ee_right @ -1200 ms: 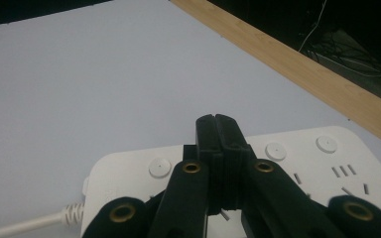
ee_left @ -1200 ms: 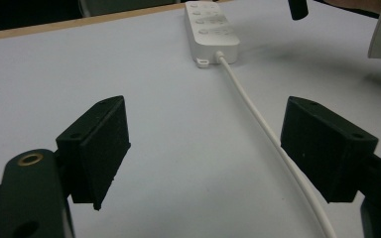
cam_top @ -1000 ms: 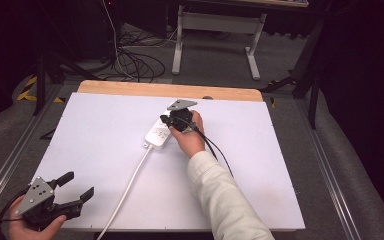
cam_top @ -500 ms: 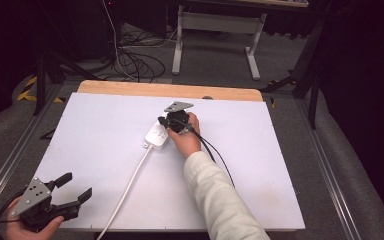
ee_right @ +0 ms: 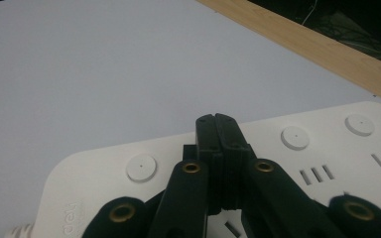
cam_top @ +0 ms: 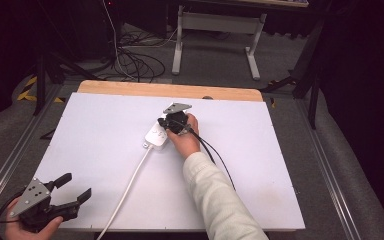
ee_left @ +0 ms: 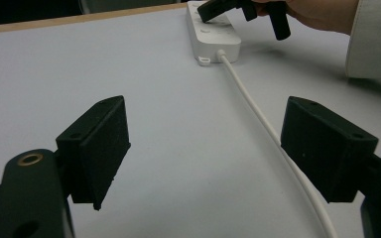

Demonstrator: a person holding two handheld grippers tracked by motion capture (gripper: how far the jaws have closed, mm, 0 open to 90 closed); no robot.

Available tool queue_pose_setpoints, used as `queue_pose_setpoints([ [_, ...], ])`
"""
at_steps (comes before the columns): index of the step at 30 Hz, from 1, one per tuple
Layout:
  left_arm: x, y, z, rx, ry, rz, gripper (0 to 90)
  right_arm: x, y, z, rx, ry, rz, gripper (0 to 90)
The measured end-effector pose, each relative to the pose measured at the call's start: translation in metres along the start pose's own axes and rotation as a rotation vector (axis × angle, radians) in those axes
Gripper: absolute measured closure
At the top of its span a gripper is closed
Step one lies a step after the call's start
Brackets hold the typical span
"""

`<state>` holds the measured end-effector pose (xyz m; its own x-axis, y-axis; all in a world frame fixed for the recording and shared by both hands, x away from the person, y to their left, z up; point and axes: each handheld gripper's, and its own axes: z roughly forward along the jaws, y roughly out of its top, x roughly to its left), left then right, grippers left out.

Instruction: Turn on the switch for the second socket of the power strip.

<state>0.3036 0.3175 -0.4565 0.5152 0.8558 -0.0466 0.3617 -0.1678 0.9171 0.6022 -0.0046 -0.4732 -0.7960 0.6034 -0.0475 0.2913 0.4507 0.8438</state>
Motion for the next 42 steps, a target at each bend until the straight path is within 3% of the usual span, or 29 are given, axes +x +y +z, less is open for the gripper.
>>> queue_pose_setpoints([
  [11,-0.0003,-0.0002,0.0006,0.003,0.000,0.000,19.4,0.0026,0.0011,0.0026,-0.011,-0.021,-0.027,90.0],
  [31,-0.0001,-0.0003,0.0013,0.006,-0.002,-0.003,19.4,-0.0009,-0.0004,0.0023,-0.012,-0.048,-0.002,90.0],
  [38,-0.0001,-0.0002,0.0009,0.004,0.000,-0.004,19.5,0.0013,0.0000,0.0029,-0.004,-0.061,-0.025,90.0],
  [42,-0.0002,-0.0001,0.0009,0.002,0.000,-0.006,19.4,0.0004,-0.0006,0.0032,-0.005,-0.054,-0.012,90.0],
])
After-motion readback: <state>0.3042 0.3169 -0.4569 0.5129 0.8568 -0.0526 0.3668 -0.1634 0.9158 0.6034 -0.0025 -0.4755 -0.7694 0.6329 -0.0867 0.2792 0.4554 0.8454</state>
